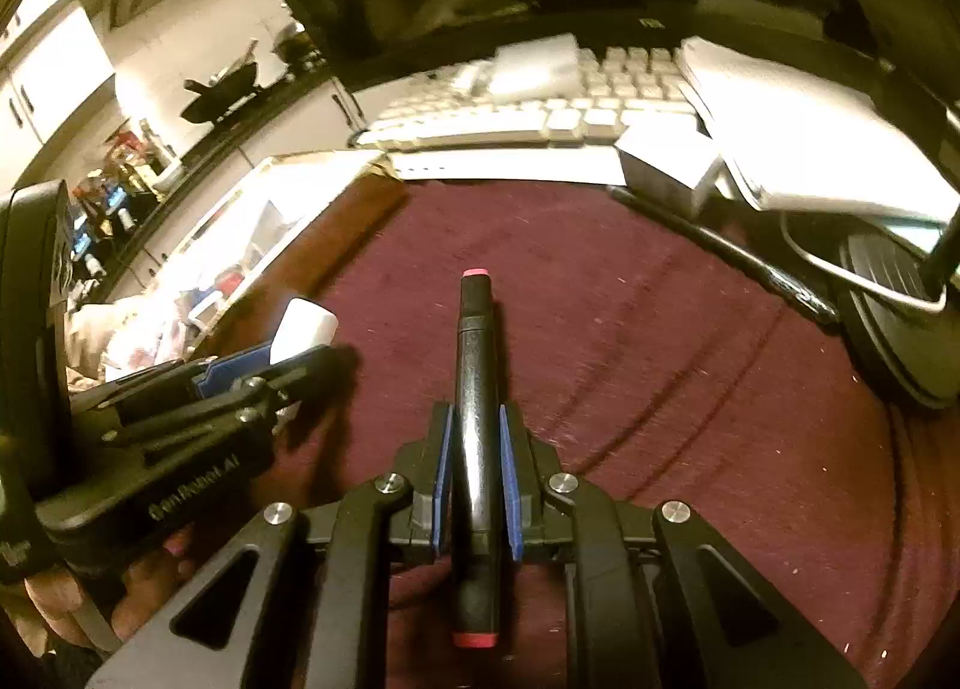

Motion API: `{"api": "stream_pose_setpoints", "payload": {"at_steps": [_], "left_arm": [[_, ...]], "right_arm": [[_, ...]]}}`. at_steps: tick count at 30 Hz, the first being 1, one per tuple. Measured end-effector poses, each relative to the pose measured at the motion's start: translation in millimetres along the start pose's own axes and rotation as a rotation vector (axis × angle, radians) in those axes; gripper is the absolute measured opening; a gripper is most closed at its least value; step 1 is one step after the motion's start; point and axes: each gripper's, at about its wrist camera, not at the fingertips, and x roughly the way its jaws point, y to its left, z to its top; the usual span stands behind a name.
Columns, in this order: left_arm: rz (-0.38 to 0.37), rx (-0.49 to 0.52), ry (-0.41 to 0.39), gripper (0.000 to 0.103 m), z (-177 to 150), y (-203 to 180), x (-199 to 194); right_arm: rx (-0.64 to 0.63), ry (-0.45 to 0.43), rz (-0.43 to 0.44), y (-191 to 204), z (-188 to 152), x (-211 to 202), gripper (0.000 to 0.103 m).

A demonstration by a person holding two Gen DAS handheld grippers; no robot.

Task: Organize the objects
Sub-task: 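Carry the dropper bottle in the left tool to the tray while the right tool carries the marker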

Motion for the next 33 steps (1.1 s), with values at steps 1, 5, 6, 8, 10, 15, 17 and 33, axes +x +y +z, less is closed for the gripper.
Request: {"api": "stream_pose_setpoints", "payload": {"at_steps": [1,5,6,8,10,15,17,33], "left_arm": [[-0.005,-0.013,-0.007,0.026,1,4,-5],[-0.001,-0.071,-0.045,0.026,7,26,-26],[0.001,-0.090,-0.052,0.026,10,33,-31],[0.014,-0.119,-0.066,0.026,13,45,-38],[0.030,-0.157,-0.079,0.026,16,61,-45],[0.057,-0.240,-0.089,0.026,22,96,-48],[0.063,-0.282,-0.089,0.026,28,110,-47],[-0.005,-0.376,-0.065,0.026,60,140,-21]], "right_arm": [[-0.003,-0.005,0.009,3,1,-1,0.014],[-0.019,-0.028,0.046,19,9,-8,0.014],[-0.024,-0.035,0.059,24,12,-9,0.014],[-0.043,-0.052,0.075,36,19,-11,0.013],[-0.062,-0.061,0.091,47,27,-9,0.014],[-0.105,-0.065,0.124,77,47,1,0.014],[-0.115,-0.060,0.133,86,54,9,0.013],[-0.027,-0.002,0.211,110,102,85,0.014]]}}
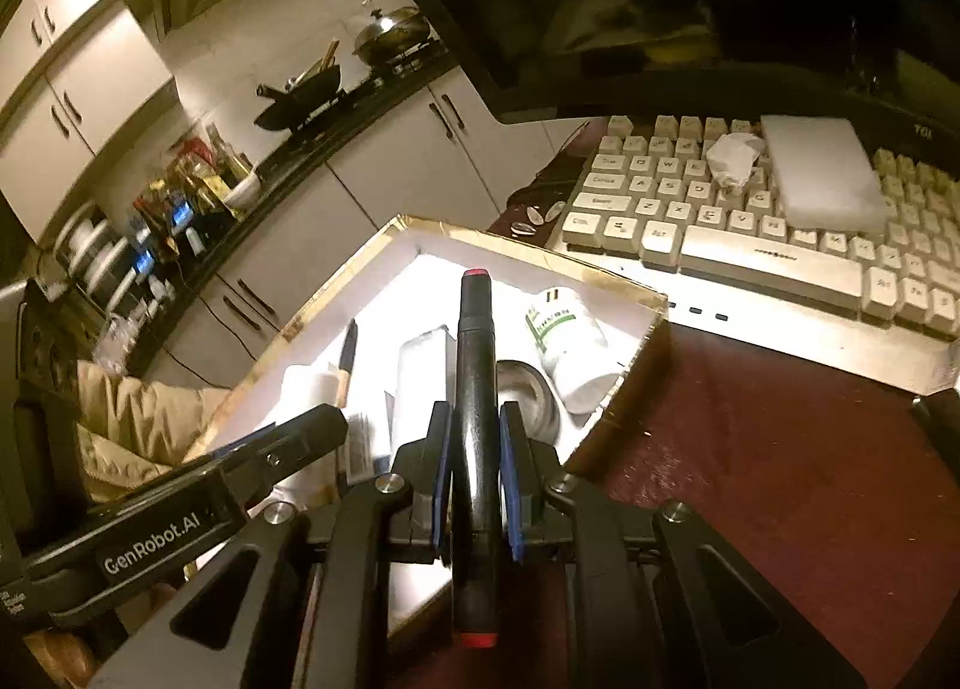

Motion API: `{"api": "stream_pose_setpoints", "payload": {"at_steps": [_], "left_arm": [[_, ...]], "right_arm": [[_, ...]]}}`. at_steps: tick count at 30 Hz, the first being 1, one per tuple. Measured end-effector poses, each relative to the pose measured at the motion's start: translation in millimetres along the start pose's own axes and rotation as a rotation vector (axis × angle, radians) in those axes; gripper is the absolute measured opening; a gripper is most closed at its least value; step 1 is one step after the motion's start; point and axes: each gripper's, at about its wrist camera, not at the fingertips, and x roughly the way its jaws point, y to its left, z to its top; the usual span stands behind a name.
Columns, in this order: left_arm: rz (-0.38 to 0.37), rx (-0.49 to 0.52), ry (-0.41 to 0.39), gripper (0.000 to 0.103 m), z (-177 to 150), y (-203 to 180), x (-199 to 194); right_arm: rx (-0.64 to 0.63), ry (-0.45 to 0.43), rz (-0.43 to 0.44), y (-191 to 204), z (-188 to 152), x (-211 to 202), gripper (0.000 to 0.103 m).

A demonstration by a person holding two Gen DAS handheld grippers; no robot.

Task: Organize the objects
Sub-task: 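Carry the dropper bottle in the left tool to the tray while the right tool carries the marker, then open the left tool to drop the bottle in the tray while the right tool releases the marker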

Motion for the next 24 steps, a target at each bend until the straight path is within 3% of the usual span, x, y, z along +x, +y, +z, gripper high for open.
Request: {"api": "stream_pose_setpoints", "payload": {"at_steps": [9,24], "left_arm": [[-0.003,-0.037,0.049,0.026,12,4,32],[-0.011,-0.031,0.016,0.026,9,4,32]], "right_arm": [[0.030,-0.012,0.032,-2,7,16,0.014],[0.014,-0.008,0.022,-6,2,24,0.015]]}}
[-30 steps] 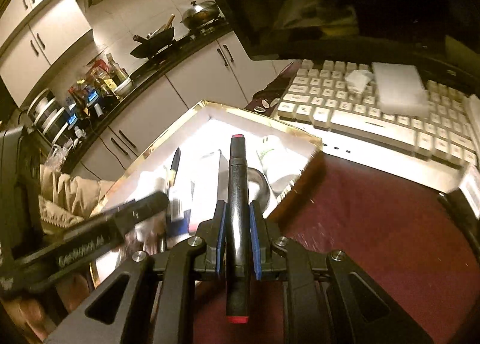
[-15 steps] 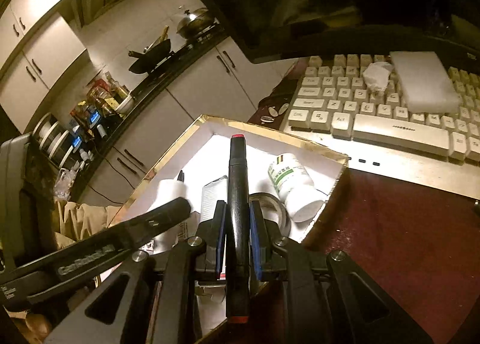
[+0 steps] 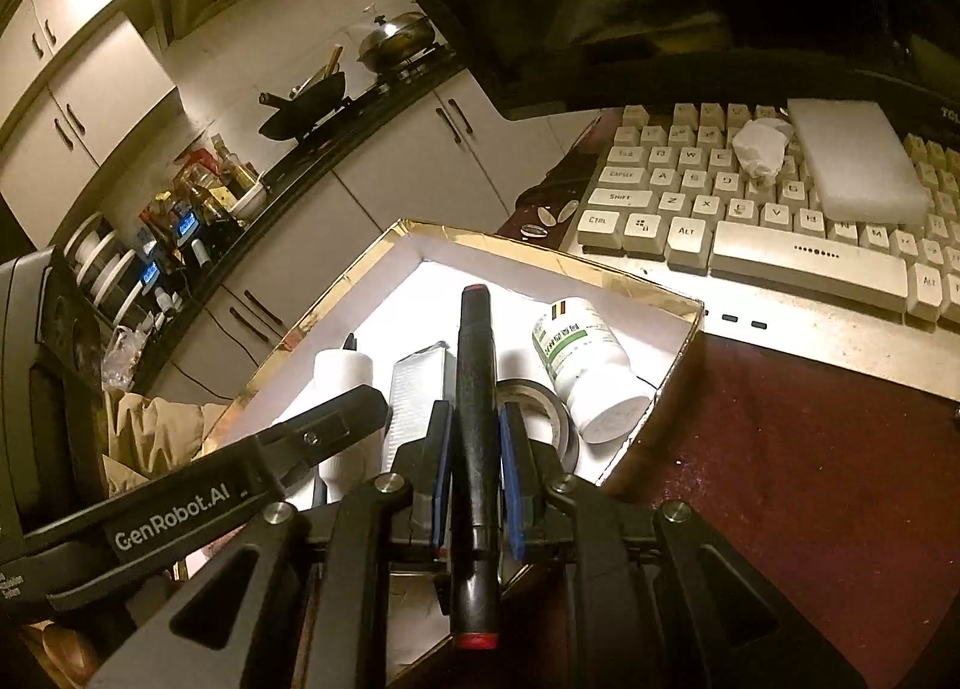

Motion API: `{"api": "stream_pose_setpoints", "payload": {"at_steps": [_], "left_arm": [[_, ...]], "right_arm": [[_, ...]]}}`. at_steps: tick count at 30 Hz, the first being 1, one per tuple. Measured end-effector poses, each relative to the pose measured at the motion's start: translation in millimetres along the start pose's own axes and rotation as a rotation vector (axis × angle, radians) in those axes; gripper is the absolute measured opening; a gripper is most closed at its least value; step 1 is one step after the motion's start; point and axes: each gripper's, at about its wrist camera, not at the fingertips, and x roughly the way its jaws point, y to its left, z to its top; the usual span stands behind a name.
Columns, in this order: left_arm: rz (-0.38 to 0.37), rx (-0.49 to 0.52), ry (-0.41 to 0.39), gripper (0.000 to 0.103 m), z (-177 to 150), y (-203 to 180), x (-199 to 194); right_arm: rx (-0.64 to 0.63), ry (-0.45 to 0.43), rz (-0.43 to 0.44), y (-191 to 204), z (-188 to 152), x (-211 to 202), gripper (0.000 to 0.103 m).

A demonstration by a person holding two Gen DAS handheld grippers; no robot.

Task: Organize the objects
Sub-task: 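Open the left tool to drop the bottle in the tray while the right tool releases the marker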

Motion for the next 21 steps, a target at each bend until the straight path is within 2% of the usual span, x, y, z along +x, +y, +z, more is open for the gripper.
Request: {"api": "stream_pose_setpoints", "payload": {"at_steps": [5,8,9,10,11,12,13,18,21], "left_arm": [[-0.043,-0.038,0.007,0.026,-1,6,-7],[-0.088,-0.048,-0.028,0.026,-4,4,-21],[-0.107,-0.054,-0.045,0.035,-6,3,-26],[-0.130,-0.057,-0.065,0.047,-9,1,-31],[-0.161,-0.049,-0.089,0.052,-13,-2,-38],[-0.177,-0.039,-0.103,0.058,-16,-6,-42],[-0.188,-0.020,-0.112,0.058,-20,-11,-46],[-0.217,0.033,-0.101,0.058,-36,-32,-54],[-0.258,0.094,-0.078,0.058,-51,-51,-56]], "right_arm": [[0.025,0.036,0.010,-5,0,4,0.015],[0.009,0.043,0.008,-1,2,-4,0.015],[-0.002,0.037,0.004,1,2,-9,0.020],[-0.016,0.025,-0.011,3,2,-15,0.036],[-0.030,0.008,-0.023,5,1,-23,0.046],[-0.042,-0.009,-0.024,7,-2,-32,0.063],[-0.049,-0.016,-0.017,7,-4,-39,0.066],[-0.102,-0.055,-0.023,1,-34,-86,0.066],[-0.130,-0.068,-0.075,-13,-58,-109,0.066]]}}
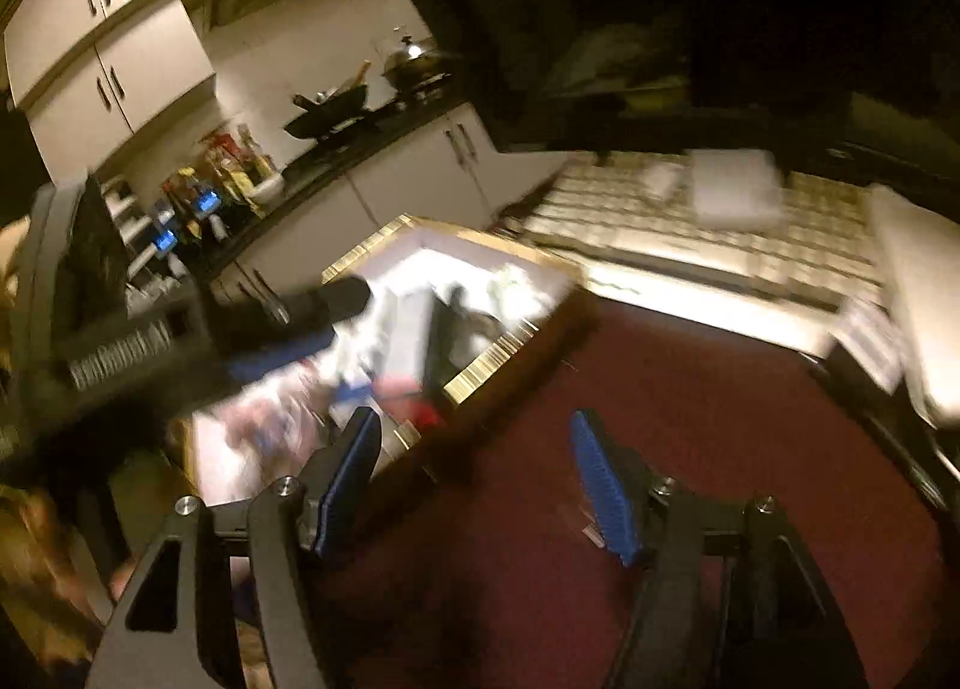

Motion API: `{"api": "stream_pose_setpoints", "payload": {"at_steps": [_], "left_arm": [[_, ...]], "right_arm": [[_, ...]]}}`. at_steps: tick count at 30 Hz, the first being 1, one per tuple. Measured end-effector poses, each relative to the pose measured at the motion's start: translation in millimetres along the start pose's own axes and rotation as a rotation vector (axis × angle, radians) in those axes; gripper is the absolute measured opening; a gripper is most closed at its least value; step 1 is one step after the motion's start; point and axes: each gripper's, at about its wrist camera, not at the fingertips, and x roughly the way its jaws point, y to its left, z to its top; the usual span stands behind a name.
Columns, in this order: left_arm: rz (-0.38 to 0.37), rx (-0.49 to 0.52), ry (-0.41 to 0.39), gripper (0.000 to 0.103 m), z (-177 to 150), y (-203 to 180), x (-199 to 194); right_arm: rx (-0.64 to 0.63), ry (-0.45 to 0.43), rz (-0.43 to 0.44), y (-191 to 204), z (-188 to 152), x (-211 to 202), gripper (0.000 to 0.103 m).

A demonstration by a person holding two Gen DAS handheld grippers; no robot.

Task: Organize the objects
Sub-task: 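Open the left tool to drop the bottle in the tray while the right tool releases the marker, then move the right tool back to the desk and grasp the thin black pen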

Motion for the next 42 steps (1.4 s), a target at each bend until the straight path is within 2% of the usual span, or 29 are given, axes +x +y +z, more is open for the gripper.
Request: {"api": "stream_pose_setpoints", "payload": {"at_steps": [6,10,14,17,21,24,26,27,28,31,33,35,42], "left_arm": [[-0.053,0.091,0.078,0.058,-25,-40,14],[-0.059,0.122,0.112,0.058,-37,-51,24],[-0.069,0.145,0.141,0.058,-47,-58,29],[-0.061,0.154,0.146,0.058,-50,-58,30],[-0.051,0.129,0.157,0.058,-49,-52,35],[-0.044,0.112,0.166,0.058,-48,-46,39],[-0.044,0.102,0.171,0.058,-48,-44,40],[-0.044,0.099,0.172,0.058,-47,-43,40],[-0.044,0.097,0.172,0.058,-47,-42,40],[-0.041,0.100,0.173,0.058,-47,-43,41],[-0.037,0.100,0.181,0.058,-48,-43,43],[-0.039,0.106,0.190,0.058,-49,-46,45],[-0.024,0.133,0.198,0.058,-54,-54,47]], "right_arm": [[0.008,-0.010,-0.219,-52,-30,-36,0.066],[0.033,-0.024,-0.336,-88,-32,-51,0.066],[-0.013,0.016,-0.444,-109,-26,-44,0.063],[-0.013,0.047,-0.443,-121,-18,-34,0.063],[-0.046,0.085,-0.487,-132,-12,-22,0.061],[-0.050,0.131,-0.477,-140,-9,-12,0.048],[-0.050,0.141,-0.469,-146,-8,-9,0.046],[-0.047,0.147,-0.464,-148,-8,-9,0.040],[-0.027,0.161,-0.448,-154,-7,-10,0.028],[0.027,0.158,-0.363,-155,-9,-19,0.014],[0.010,0.178,-0.318,-149,-13,-19,0.014],[-0.004,0.165,-0.350,-145,-14,-18,0.014],[0.009,0.164,-0.323,-144,-16,-20,0.015]]}}
